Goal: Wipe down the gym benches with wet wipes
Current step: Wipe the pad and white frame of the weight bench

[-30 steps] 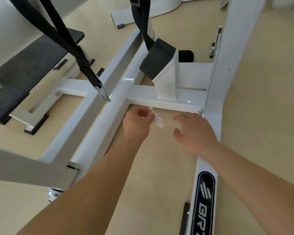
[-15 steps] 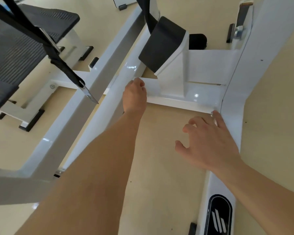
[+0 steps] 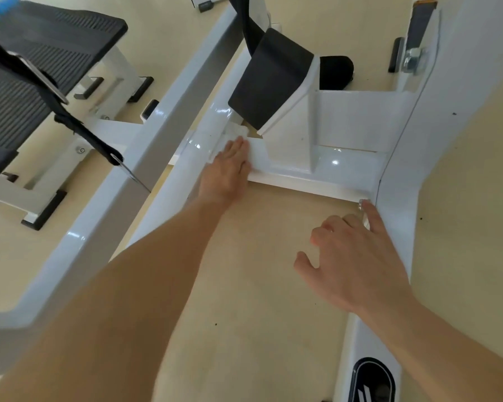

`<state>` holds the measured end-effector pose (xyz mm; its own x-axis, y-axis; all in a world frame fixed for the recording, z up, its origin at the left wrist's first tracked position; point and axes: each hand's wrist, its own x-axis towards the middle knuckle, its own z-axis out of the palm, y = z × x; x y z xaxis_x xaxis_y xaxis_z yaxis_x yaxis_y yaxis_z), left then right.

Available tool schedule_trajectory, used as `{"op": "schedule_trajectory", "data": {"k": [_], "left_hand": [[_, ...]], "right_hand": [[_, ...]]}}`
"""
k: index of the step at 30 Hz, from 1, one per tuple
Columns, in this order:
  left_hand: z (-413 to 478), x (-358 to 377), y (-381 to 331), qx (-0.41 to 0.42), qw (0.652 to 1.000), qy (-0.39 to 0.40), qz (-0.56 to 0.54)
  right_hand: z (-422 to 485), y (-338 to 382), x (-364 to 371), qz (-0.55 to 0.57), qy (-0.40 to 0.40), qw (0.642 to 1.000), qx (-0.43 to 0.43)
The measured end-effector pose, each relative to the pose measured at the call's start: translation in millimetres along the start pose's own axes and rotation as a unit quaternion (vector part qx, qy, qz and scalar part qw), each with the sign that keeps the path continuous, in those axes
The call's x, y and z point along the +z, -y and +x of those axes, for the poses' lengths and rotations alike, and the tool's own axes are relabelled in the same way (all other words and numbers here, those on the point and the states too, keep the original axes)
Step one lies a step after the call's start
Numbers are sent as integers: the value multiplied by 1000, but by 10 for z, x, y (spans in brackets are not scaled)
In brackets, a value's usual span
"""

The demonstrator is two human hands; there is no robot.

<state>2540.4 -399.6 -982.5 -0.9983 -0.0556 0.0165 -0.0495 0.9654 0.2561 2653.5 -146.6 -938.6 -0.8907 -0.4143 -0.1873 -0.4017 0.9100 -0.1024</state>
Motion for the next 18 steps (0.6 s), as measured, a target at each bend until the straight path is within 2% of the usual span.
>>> {"op": "schedule_trajectory", "data": {"k": [4, 5, 7, 10, 12, 15, 16, 18], "left_hand": [[-205, -8, 113, 147, 988, 37, 23], [-151, -45, 184, 147, 987, 40, 43], [30, -79, 261, 91, 994, 34, 59], [35, -34, 54, 26, 999, 11, 25], [-197, 45, -129, 56, 998, 1, -4], [-421, 46, -172, 132, 991, 14, 15], [-344, 19, -115, 129, 991, 14, 30], [-105, -26, 29, 51, 998, 19, 43]], "right_hand": [[7, 5, -7, -5, 4, 1000, 0], [13, 8, -2, -6, 3, 1000, 0], [18, 10, 7, -4, 2, 1000, 2], [9, 5, 7, -1, -1, 1000, 2], [4, 11, -8, 1, -4, 1000, 1], [-3, 2, 0, -2, -1, 1000, 1], [3, 7, 4, -4, -2, 1000, 1], [13, 11, 5, -8, -6, 1000, 2]]}}
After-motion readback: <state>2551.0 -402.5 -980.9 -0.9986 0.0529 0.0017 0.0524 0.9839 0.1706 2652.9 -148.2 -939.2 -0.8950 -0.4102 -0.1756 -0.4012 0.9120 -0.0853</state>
